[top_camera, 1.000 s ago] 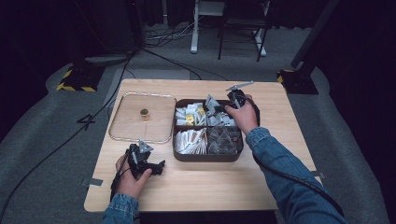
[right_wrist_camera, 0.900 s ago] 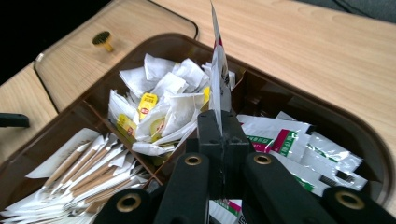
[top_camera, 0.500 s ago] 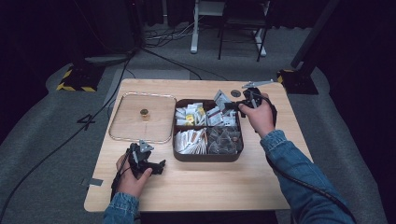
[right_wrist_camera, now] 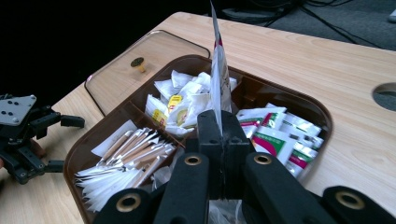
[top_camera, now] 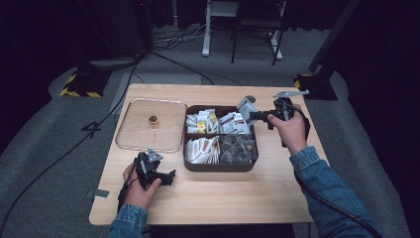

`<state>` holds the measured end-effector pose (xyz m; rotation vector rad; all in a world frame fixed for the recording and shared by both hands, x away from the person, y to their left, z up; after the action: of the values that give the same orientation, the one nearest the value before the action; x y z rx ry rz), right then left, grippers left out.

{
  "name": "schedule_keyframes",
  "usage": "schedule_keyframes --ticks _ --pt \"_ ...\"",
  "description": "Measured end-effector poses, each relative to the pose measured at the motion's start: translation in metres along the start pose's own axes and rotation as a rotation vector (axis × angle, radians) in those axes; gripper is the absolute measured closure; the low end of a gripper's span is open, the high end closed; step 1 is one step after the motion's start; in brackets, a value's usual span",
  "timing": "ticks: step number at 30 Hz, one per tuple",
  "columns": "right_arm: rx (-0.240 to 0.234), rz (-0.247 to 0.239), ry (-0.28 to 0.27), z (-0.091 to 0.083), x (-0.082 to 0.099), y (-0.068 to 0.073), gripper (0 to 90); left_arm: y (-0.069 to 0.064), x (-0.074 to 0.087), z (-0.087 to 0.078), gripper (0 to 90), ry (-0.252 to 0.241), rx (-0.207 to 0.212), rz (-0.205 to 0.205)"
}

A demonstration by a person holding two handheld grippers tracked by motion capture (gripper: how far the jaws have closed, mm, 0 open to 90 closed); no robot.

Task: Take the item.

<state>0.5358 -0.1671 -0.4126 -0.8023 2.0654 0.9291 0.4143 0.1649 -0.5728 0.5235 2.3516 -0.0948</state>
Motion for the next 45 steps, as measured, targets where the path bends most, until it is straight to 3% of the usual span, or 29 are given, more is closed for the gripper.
schedule_keyframes --ticks 6,10,19,28,35,38,45 --pt "0.022 0.011 -0.016 -0.020 0.008 -0.005 90.0 0.000 0.001 -0.001 0.1 0.005 -0.008 -0.012" --pt "0.063 -0.014 -0.005 -0.040 0.024 -0.007 90.0 0.000 0.001 -0.001 0.1 0.005 -0.013 -0.016" --pt "0.081 0.024 -0.053 -0.068 0.050 -0.016 90.0 0.000 0.001 -0.001 0.1 0.006 -0.012 -0.015" --pt "0.096 0.081 -0.073 -0.081 0.079 -0.029 90.0 0.000 0.002 -0.001 0.1 0.005 -0.010 -0.013" --pt "0.118 0.092 -0.023 -0.085 0.094 -0.038 90.0 0.000 0.002 -0.001 0.1 0.005 -0.010 -0.013" --pt "0.143 0.109 0.000 -0.085 0.104 -0.049 90.0 0.000 0.002 -0.001 0.1 0.005 -0.010 -0.013" --pt "0.153 0.128 0.017 -0.081 0.114 -0.061 89.9 0.000 0.001 -0.001 0.1 0.005 -0.010 -0.013"
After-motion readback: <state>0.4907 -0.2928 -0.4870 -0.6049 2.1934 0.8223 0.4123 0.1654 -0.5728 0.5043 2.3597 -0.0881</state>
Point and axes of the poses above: each handheld gripper's, and its own axes: z roughly forward along the jaws, x roughly out of its underside, y roughly to its left, the point moved 9 cm from there along z, roughly forward along the jaws, and after that the axes turned 8 degrees about -x, right-handed, at the moved point
